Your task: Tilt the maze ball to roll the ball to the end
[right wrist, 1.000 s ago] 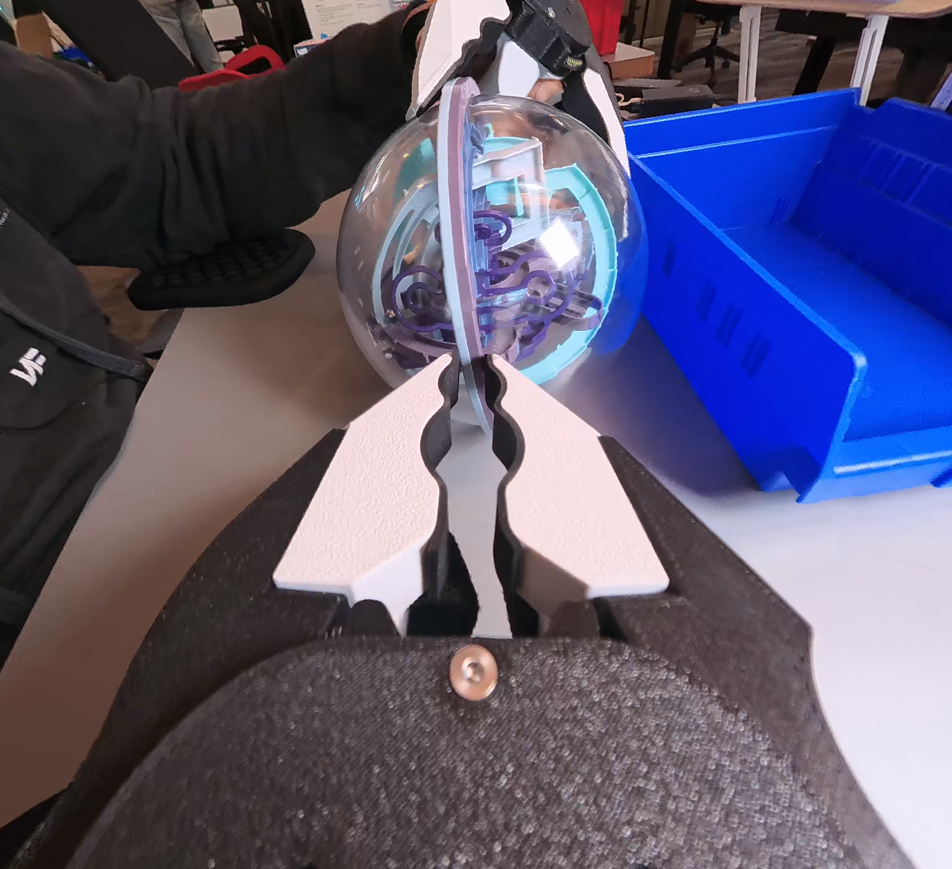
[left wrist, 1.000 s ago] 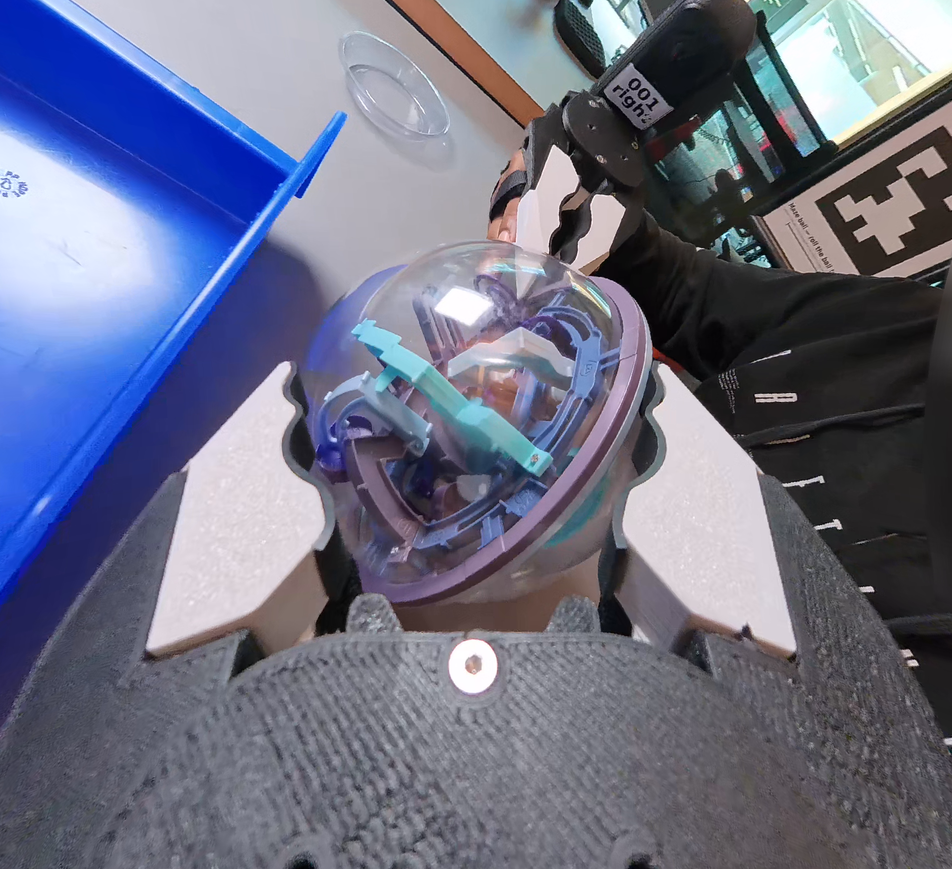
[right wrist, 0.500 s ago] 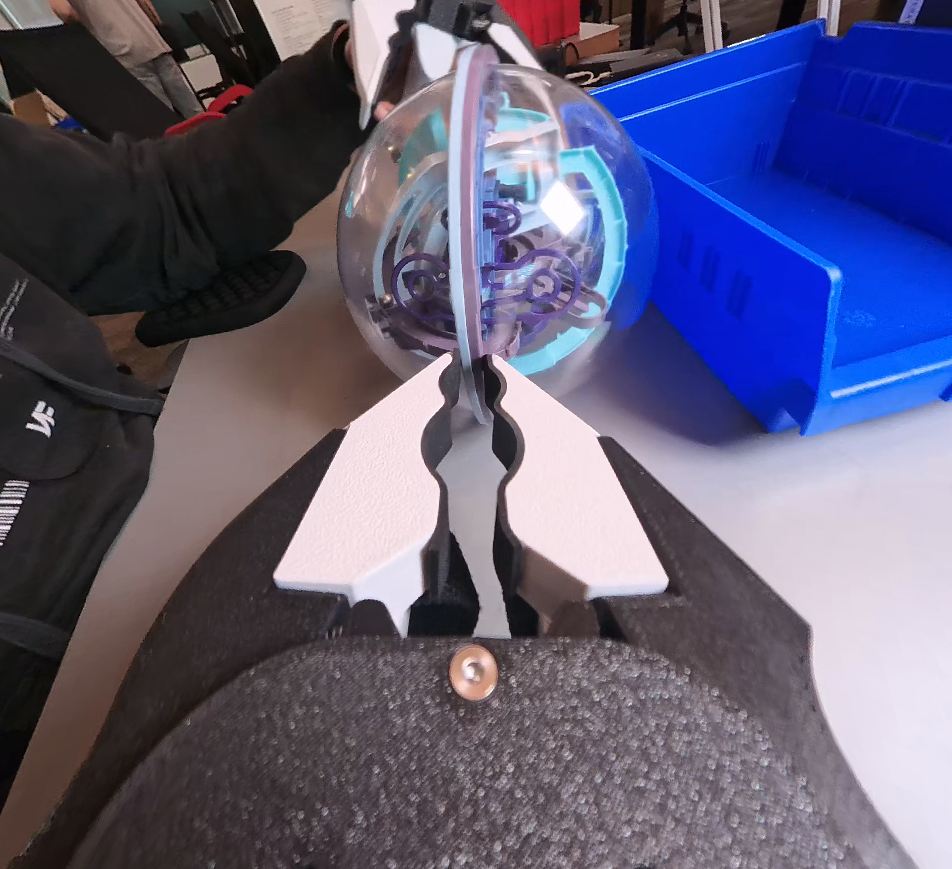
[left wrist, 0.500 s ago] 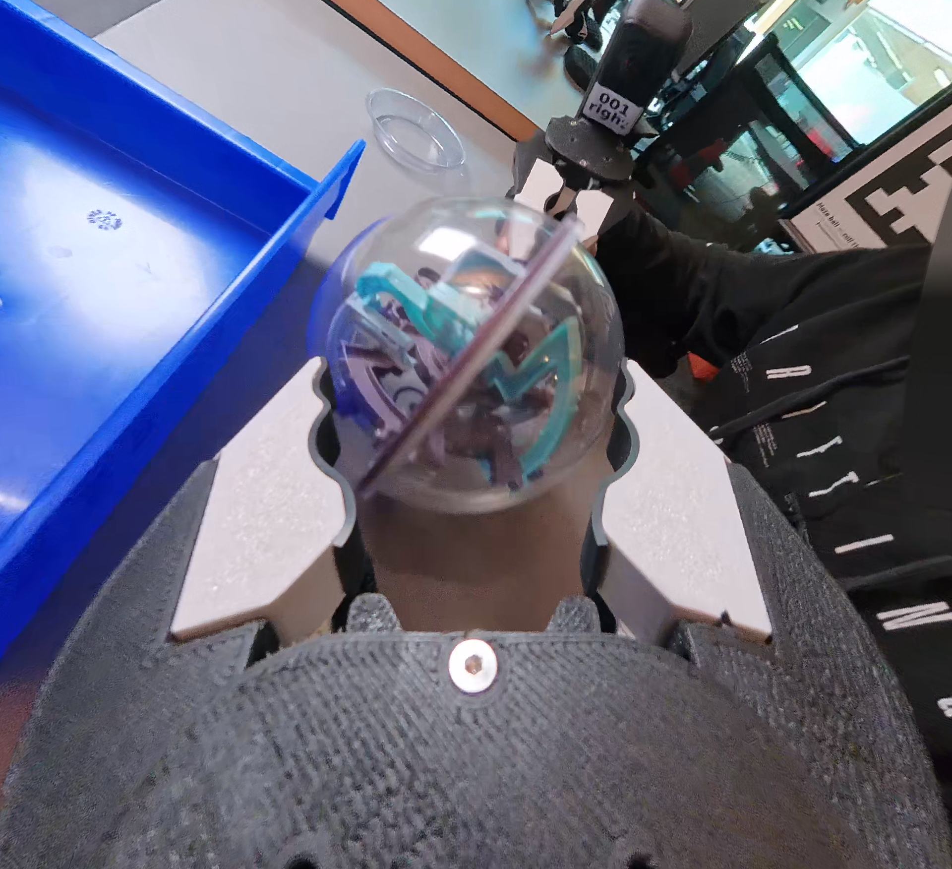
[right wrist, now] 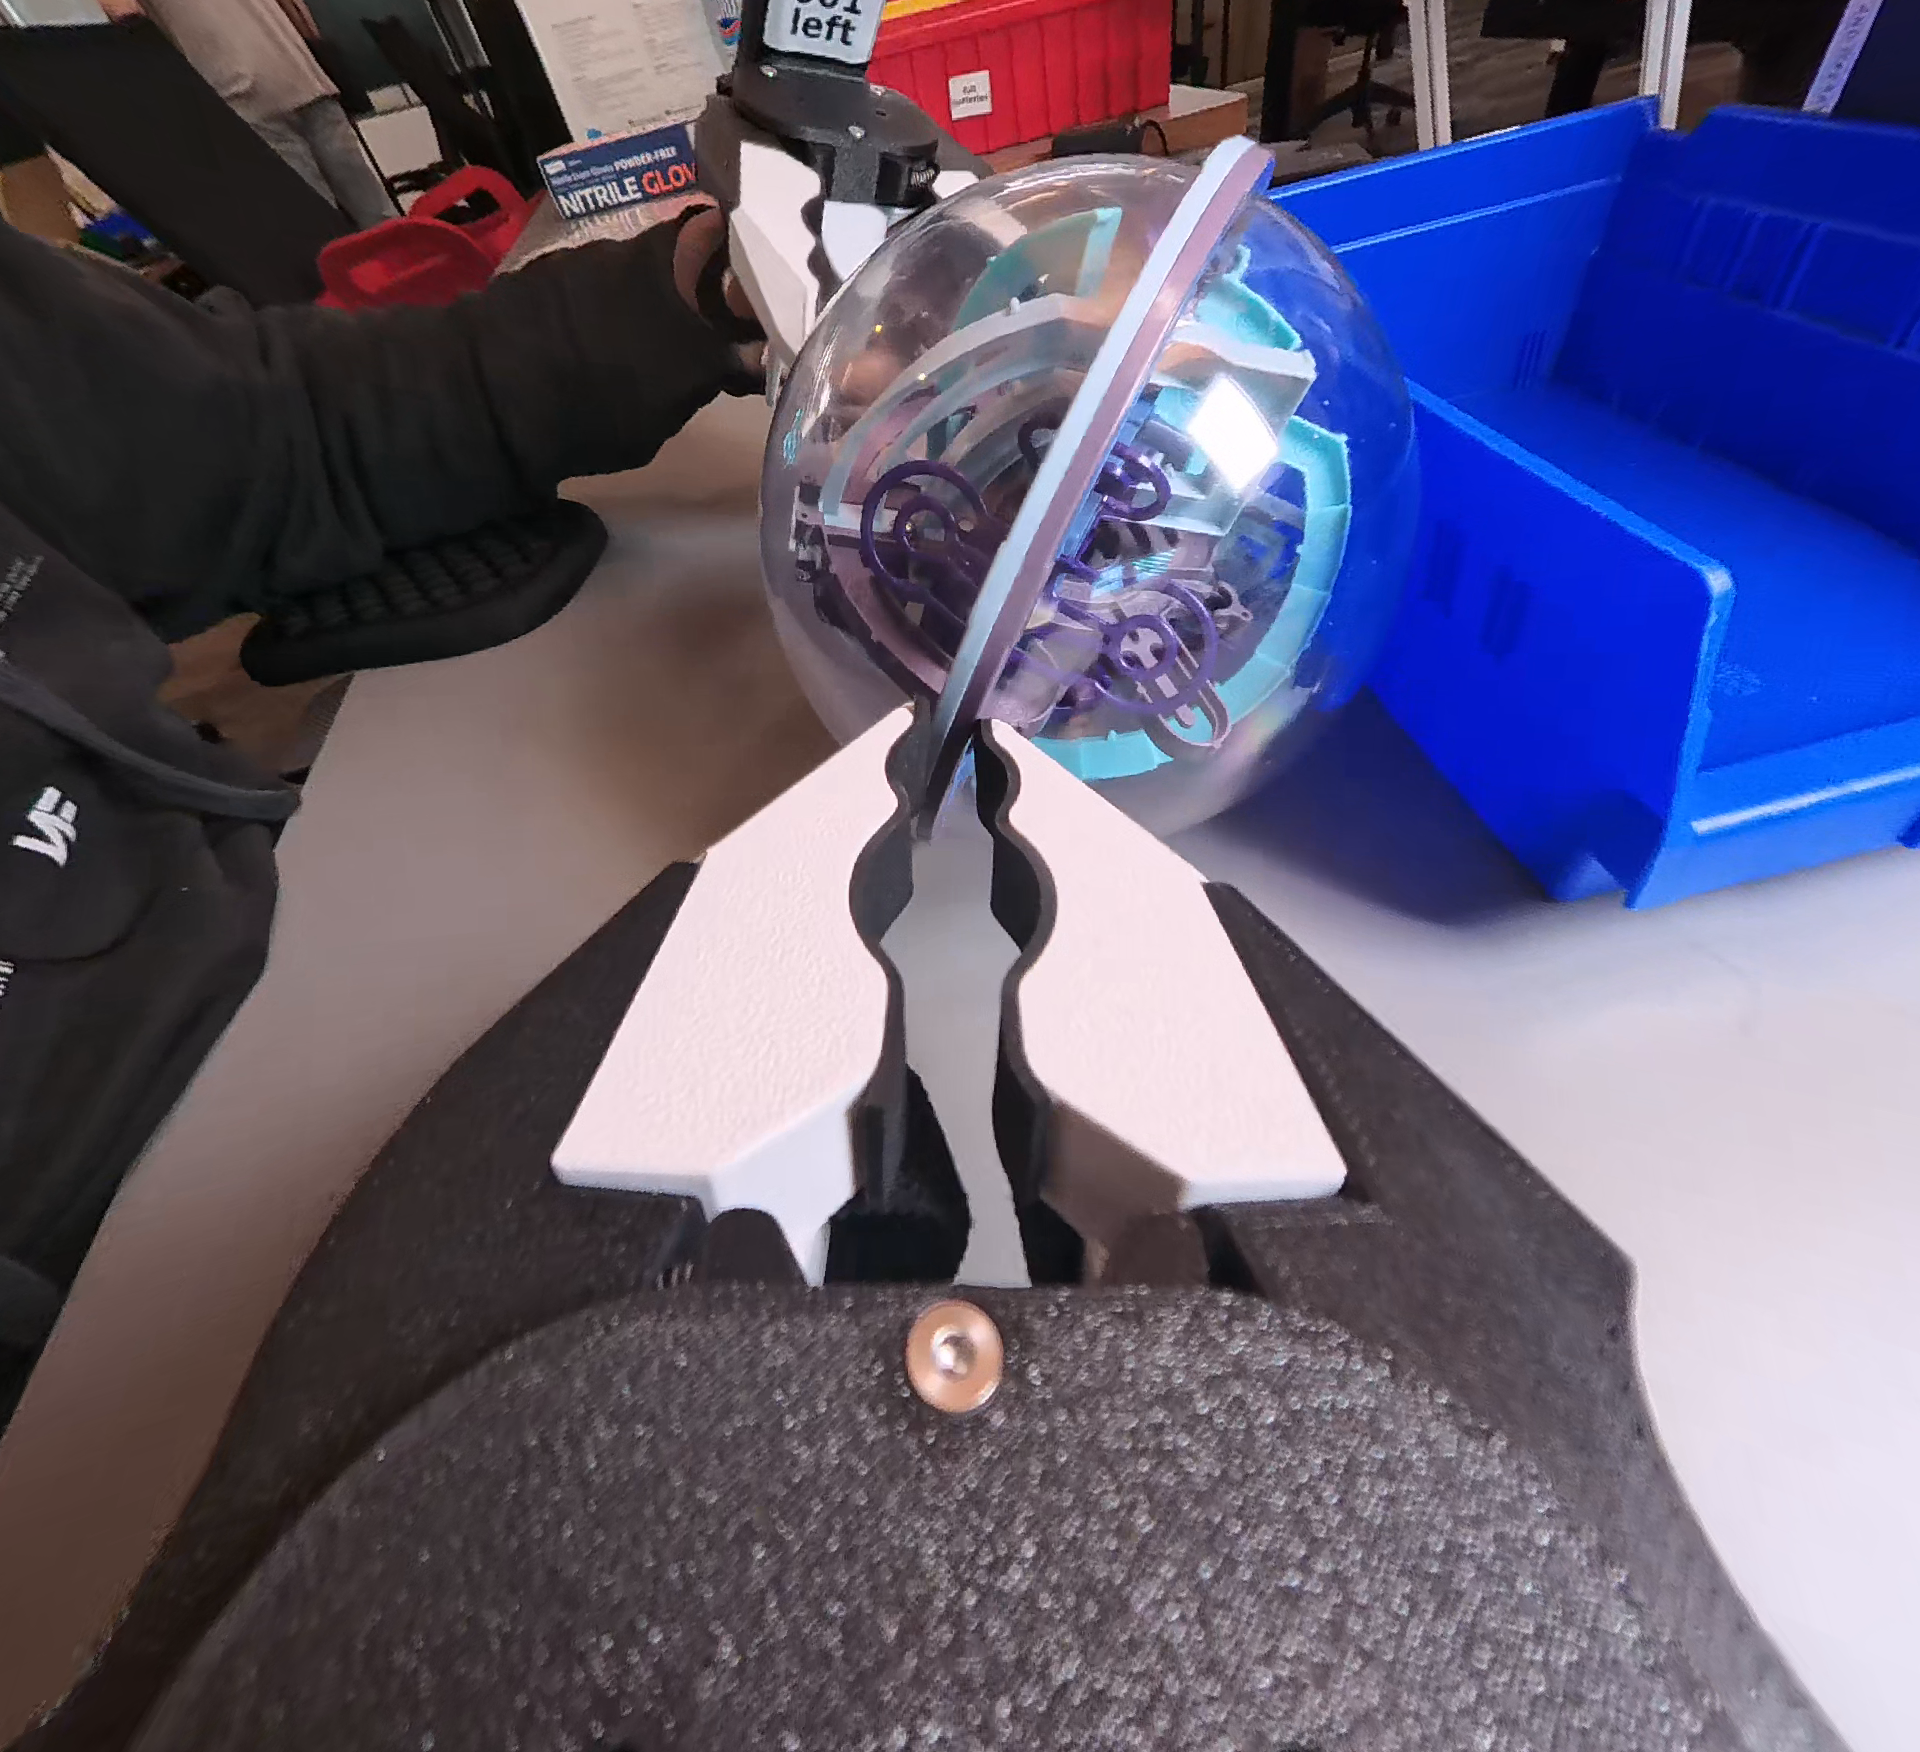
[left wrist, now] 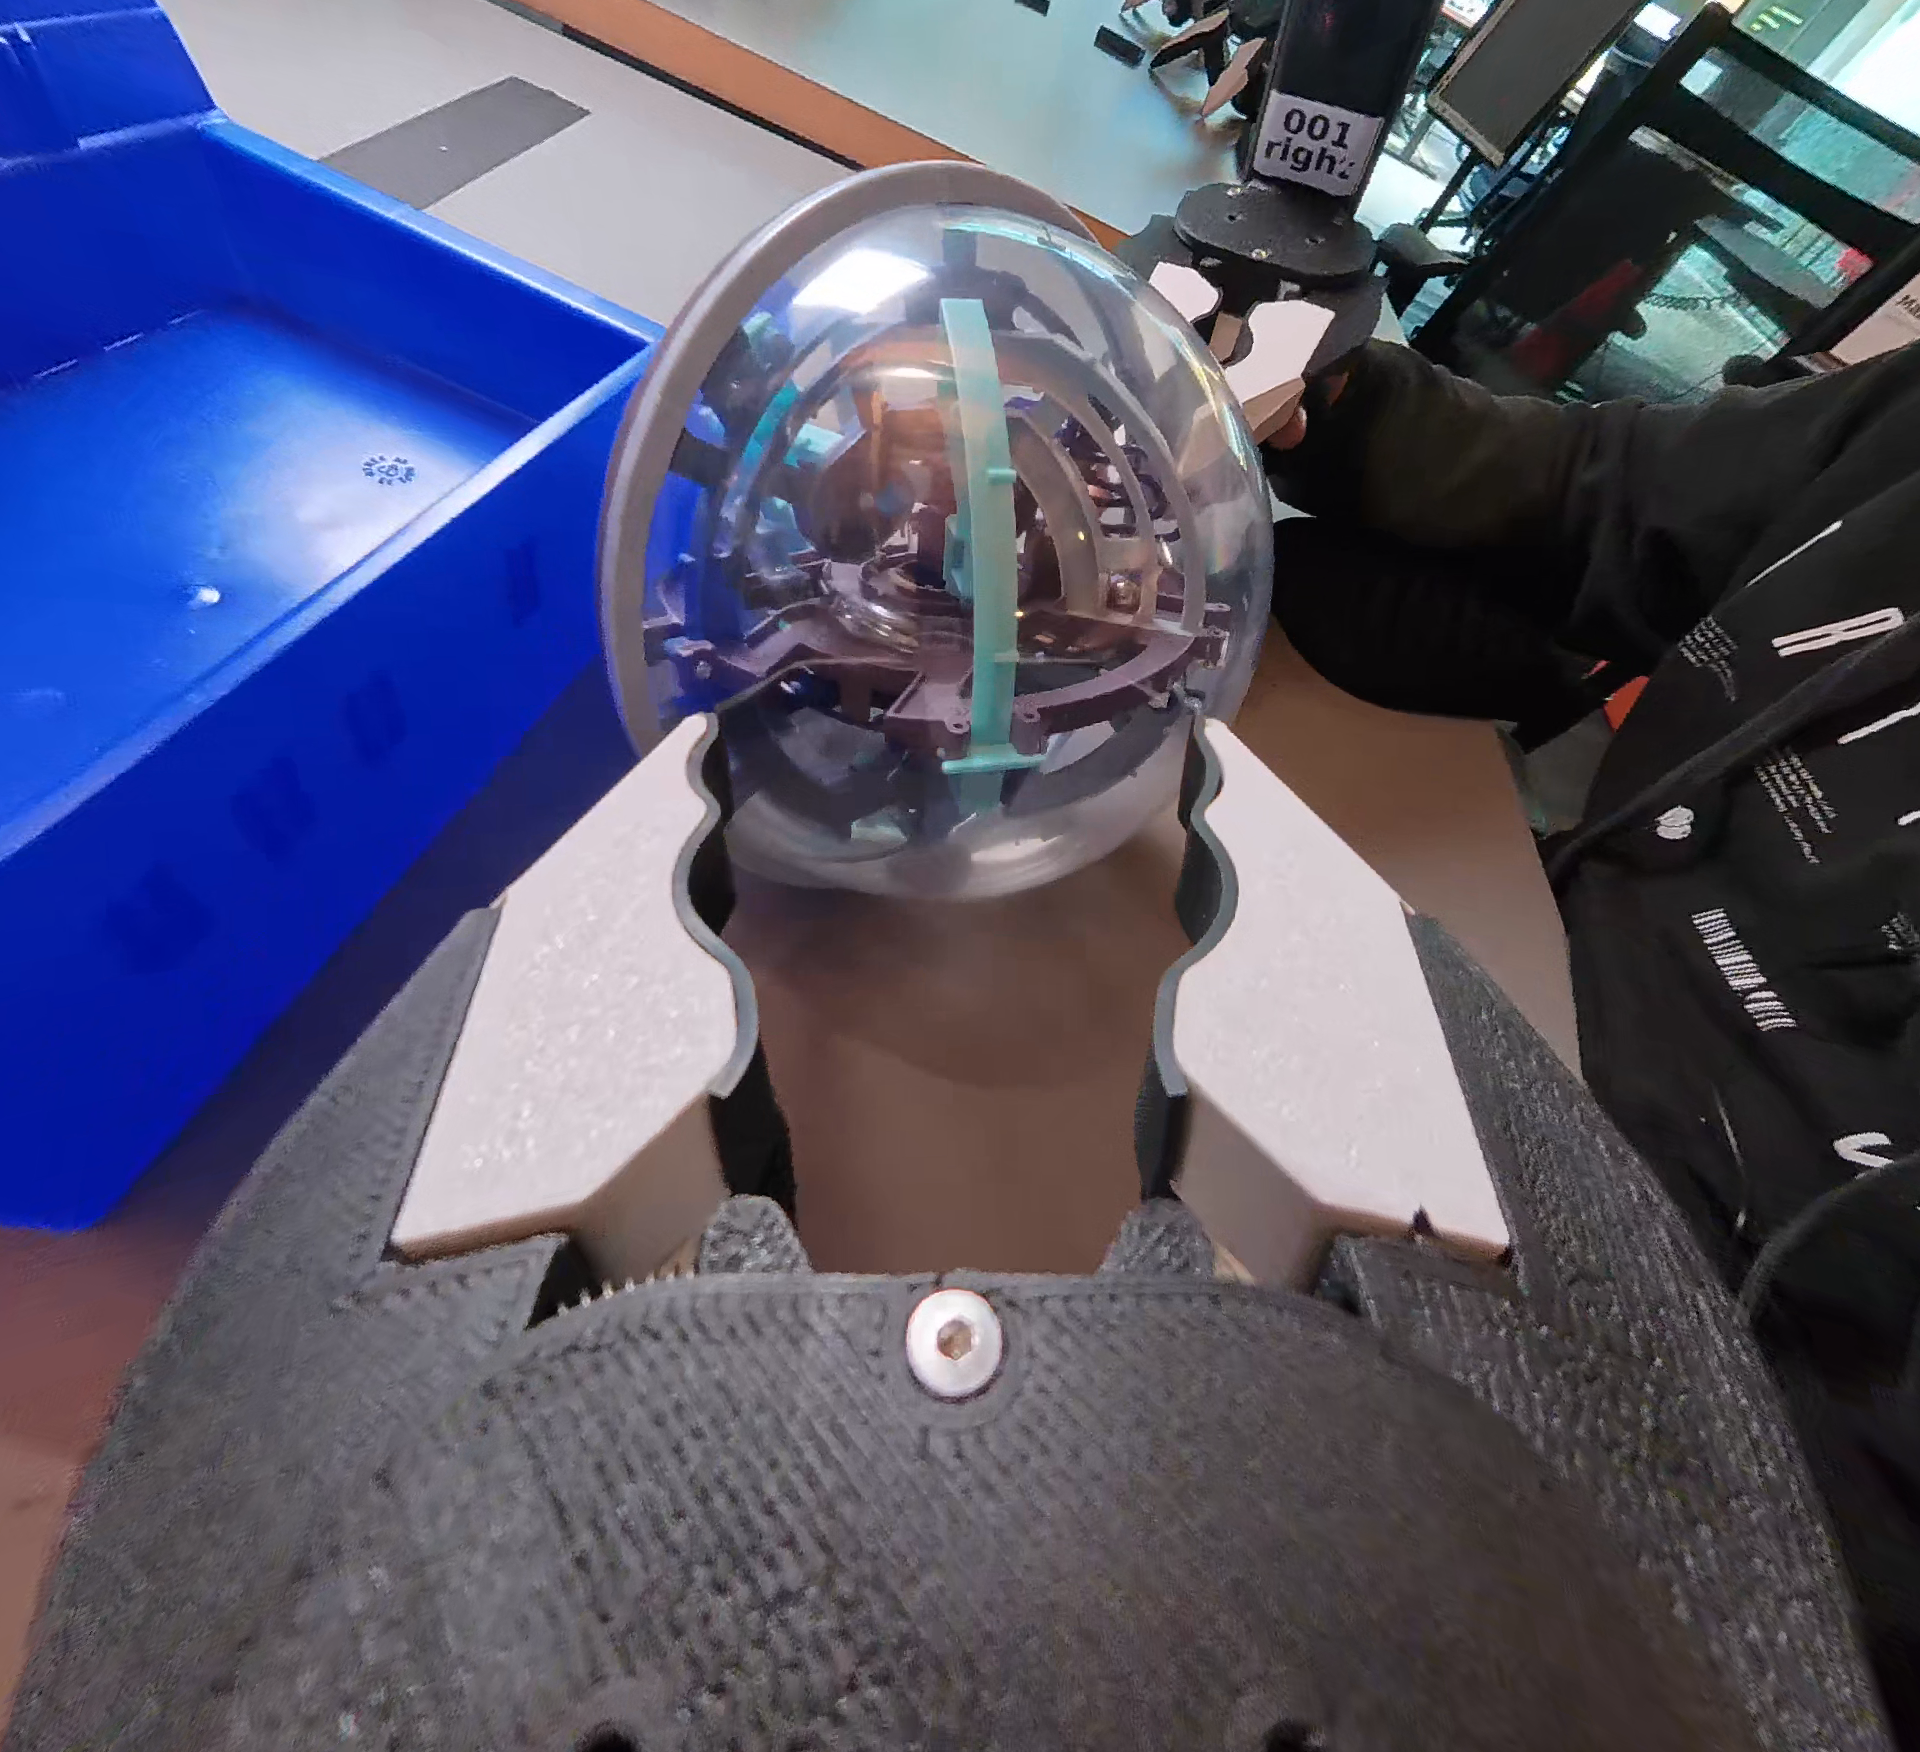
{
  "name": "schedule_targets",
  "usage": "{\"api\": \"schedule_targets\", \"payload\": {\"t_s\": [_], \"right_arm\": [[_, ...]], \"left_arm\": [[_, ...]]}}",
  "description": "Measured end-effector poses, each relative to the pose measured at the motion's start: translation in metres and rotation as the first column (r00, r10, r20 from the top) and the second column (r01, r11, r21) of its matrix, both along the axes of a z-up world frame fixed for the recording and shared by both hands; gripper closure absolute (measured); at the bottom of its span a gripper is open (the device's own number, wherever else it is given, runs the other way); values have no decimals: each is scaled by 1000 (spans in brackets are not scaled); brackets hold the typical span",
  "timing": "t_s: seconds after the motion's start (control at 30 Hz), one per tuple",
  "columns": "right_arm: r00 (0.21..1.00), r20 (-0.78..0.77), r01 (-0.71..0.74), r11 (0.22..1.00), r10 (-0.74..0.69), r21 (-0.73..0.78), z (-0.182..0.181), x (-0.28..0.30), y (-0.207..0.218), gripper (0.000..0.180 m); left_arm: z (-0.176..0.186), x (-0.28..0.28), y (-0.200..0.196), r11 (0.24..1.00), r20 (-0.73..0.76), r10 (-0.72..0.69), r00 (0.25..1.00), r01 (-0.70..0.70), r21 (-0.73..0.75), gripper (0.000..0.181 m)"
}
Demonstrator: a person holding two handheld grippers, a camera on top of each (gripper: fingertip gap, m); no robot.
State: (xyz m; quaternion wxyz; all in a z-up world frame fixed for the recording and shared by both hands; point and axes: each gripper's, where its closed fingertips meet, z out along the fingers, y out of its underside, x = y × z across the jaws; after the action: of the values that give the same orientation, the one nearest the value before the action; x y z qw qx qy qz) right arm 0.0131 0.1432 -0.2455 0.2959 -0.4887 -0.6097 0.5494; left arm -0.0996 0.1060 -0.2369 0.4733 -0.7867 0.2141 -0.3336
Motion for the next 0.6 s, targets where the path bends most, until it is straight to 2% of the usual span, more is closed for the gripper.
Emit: {"api": "schedule_targets", "payload": {"t_s": [0.13,0.27,0.4,0.6], "right_arm": [[1000,-13,-18,999,18,31,-2,1,-2,174],[999,-20,-40,997,41,66,-2,3,-6,174],[998,-28,-46,995,48,85,1,4,-7,174],[996,-59,-60,992,67,110,12,11,-8,174]], "left_arm": [[9,-2,-1,998,28,-11,1000,9,65,98],[17,-11,4,991,35,33,999,-38,130,99],[20,-6,-3,988,38,-17,999,11,152,124],[17,2,-11,984,-11,-35,999,37,175,135]]}}
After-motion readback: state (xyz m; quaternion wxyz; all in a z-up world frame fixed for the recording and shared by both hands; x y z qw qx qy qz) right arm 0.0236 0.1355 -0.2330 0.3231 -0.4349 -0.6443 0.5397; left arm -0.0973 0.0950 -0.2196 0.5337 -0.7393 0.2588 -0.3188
